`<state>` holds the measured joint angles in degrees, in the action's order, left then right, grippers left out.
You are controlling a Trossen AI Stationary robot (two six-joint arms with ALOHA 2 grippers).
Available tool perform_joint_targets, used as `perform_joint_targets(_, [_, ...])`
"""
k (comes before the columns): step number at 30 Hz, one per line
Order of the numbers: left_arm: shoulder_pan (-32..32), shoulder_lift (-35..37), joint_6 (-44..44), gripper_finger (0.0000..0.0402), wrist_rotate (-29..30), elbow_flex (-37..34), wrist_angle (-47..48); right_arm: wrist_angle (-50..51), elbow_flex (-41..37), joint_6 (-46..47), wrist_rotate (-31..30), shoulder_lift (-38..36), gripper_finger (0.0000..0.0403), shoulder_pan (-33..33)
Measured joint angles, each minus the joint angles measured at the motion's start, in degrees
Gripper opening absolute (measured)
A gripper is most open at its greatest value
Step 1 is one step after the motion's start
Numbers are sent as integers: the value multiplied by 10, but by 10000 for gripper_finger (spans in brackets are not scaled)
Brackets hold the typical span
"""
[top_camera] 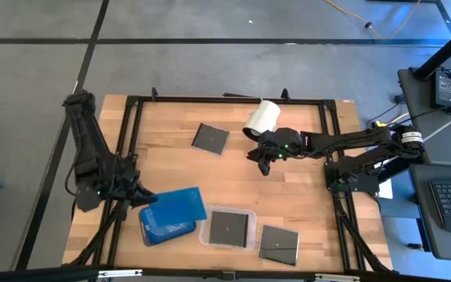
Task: Pick & place jewel cases by type
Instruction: Put the blue CD case into the black bin
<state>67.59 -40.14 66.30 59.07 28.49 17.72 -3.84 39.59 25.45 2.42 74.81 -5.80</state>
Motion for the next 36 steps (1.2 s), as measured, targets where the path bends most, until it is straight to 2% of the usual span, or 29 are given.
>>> perform_joint_targets(6, [66,-42,64,37,55,0,-1,-21,0,0,0,0,91,0])
perform_joint_targets(13, [111,-96,114,37,60,0,3,-29,0,10,-1,0,91,0])
perform_joint_targets(16, [121,-117,143,37,57,0,10,-28,0,28,-22,0,91,0])
perform_joint_targets(21, [127,-126,217,38,56,0,84,-35,0,30,-30,0,91,0])
perform_joint_targets(25, [127,-120,271,37,27,2,147,-55,0,30,-30,0,91,2])
perform_joint_targets(36, [138,-110,309,37,11,68,292,-75,0,44,-28,0,91,2])
